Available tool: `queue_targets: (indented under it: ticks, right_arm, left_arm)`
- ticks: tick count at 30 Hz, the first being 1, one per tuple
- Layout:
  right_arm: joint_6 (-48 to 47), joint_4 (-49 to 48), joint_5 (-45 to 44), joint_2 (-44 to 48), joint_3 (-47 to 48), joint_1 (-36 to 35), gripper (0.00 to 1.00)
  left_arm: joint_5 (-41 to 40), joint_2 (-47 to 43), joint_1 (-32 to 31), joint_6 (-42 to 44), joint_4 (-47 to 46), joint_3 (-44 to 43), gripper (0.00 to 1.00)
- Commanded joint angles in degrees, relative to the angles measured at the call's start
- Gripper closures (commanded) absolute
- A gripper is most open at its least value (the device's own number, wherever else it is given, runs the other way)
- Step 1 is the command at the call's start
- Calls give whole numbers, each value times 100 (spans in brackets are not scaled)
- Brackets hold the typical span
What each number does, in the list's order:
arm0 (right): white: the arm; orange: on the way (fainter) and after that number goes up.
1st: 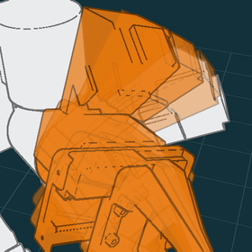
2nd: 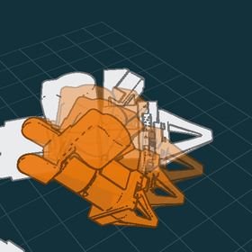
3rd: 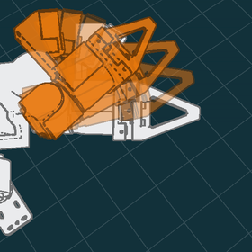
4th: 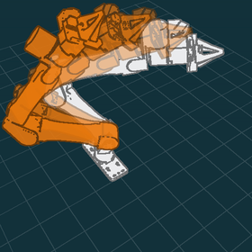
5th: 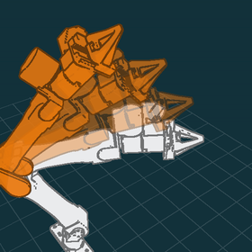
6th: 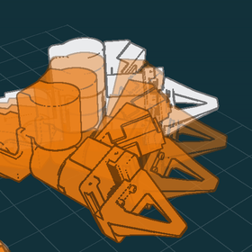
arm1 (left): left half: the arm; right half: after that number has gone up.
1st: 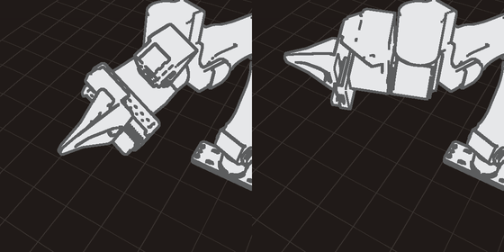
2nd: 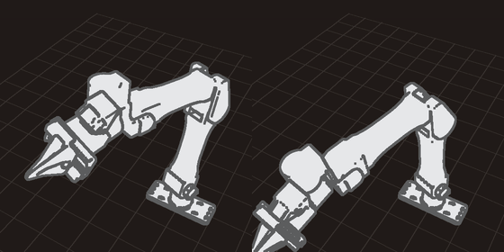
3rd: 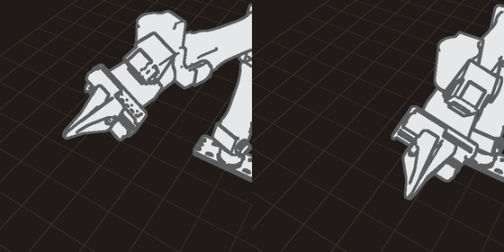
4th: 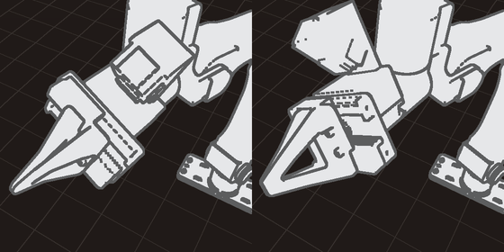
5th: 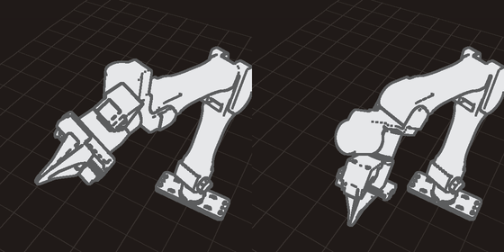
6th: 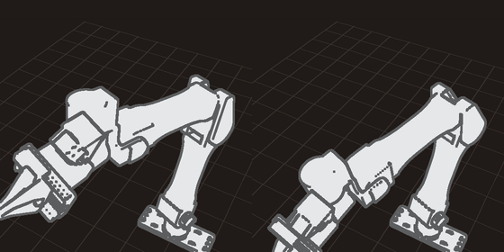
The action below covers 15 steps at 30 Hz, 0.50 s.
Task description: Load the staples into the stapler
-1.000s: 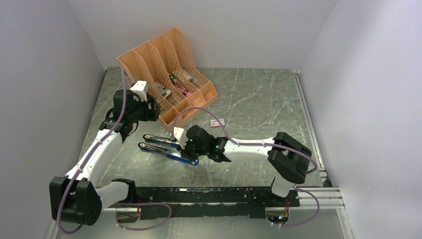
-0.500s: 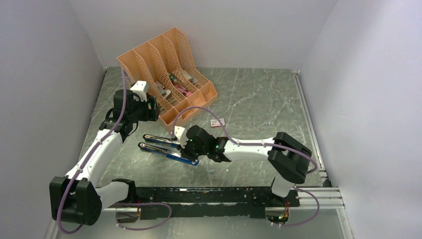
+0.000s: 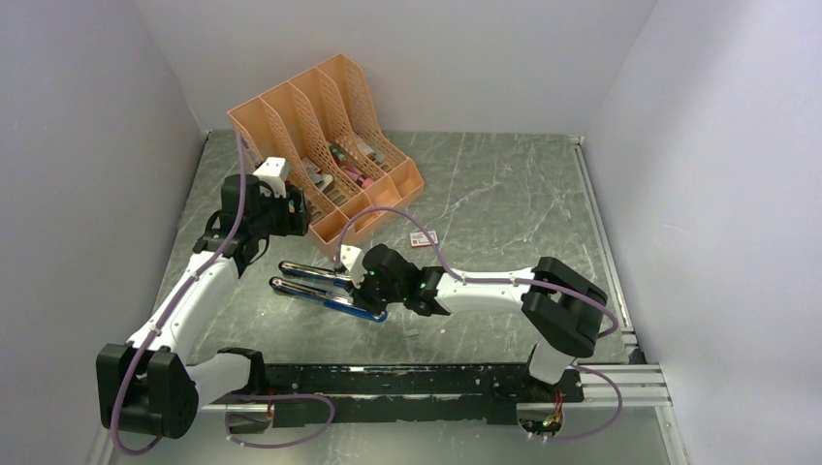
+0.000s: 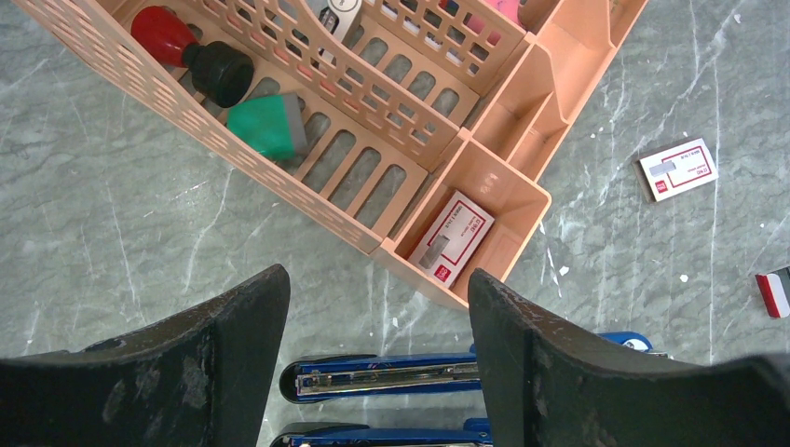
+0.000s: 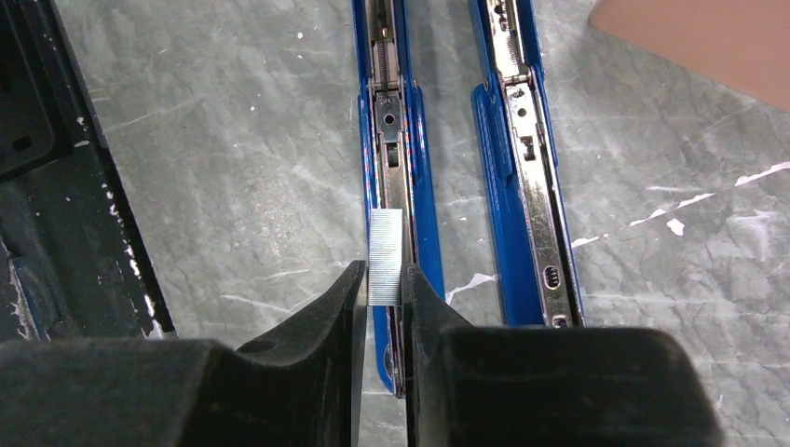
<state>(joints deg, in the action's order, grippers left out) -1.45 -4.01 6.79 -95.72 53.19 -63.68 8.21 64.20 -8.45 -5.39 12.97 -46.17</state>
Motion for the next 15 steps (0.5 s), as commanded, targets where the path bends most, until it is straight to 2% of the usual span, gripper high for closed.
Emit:
queue_targets:
  ticks: [1, 15]
  right_arm:
    - [66, 85, -49, -62, 4, -36, 100]
    - [145, 110, -143, -114, -2, -30, 100]
  left_arm:
    - [-6, 4, 46, -19, 18, 11, 26]
    - [24, 13, 46, -16, 4, 11, 26]
